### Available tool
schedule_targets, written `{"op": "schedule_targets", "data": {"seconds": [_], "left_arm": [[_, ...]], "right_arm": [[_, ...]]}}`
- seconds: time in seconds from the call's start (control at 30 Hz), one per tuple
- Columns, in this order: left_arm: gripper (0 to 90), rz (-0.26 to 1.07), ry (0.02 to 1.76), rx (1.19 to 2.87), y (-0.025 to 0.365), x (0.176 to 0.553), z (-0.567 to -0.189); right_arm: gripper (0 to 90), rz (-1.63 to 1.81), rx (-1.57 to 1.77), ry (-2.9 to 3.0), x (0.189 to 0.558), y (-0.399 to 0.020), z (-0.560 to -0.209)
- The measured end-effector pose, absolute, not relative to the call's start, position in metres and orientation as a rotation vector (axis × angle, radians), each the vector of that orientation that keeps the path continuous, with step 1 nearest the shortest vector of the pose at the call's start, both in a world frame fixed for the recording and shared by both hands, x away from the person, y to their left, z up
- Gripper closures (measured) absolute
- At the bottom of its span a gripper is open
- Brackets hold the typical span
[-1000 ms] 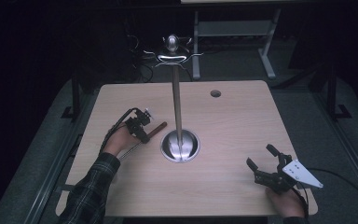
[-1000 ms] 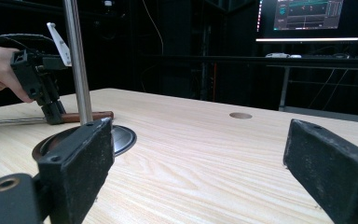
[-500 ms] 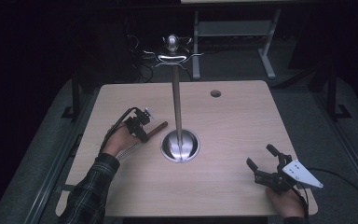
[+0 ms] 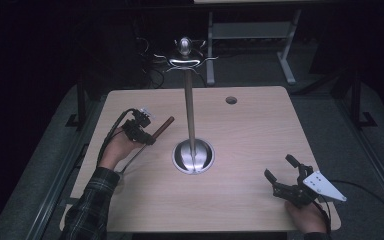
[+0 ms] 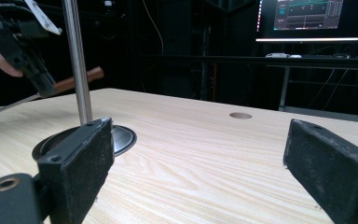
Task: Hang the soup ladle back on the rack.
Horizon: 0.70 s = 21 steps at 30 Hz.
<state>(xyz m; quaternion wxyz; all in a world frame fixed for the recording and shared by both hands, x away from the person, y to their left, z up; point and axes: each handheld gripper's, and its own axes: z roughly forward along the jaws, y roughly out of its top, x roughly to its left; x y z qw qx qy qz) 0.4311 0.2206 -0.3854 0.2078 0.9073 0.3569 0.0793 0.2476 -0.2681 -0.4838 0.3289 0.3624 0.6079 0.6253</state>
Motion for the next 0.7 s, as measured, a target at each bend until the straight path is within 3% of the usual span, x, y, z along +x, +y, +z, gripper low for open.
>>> {"op": "schedule_targets", "data": {"seconds": [0.27, 0.7], "left_arm": [[74.0, 0.302, 0.950, 2.391, 0.232, 0.411, -0.361], [74.1, 0.291, 0.895, 2.157, 0.261, 0.386, -0.343]], "right_arm": [[8.0, 1.636, 0.948, 1.591, 0.248, -0.268, -0.484], [8.0, 1.636, 0.948, 1.591, 0.248, -0.268, -0.484]]}}
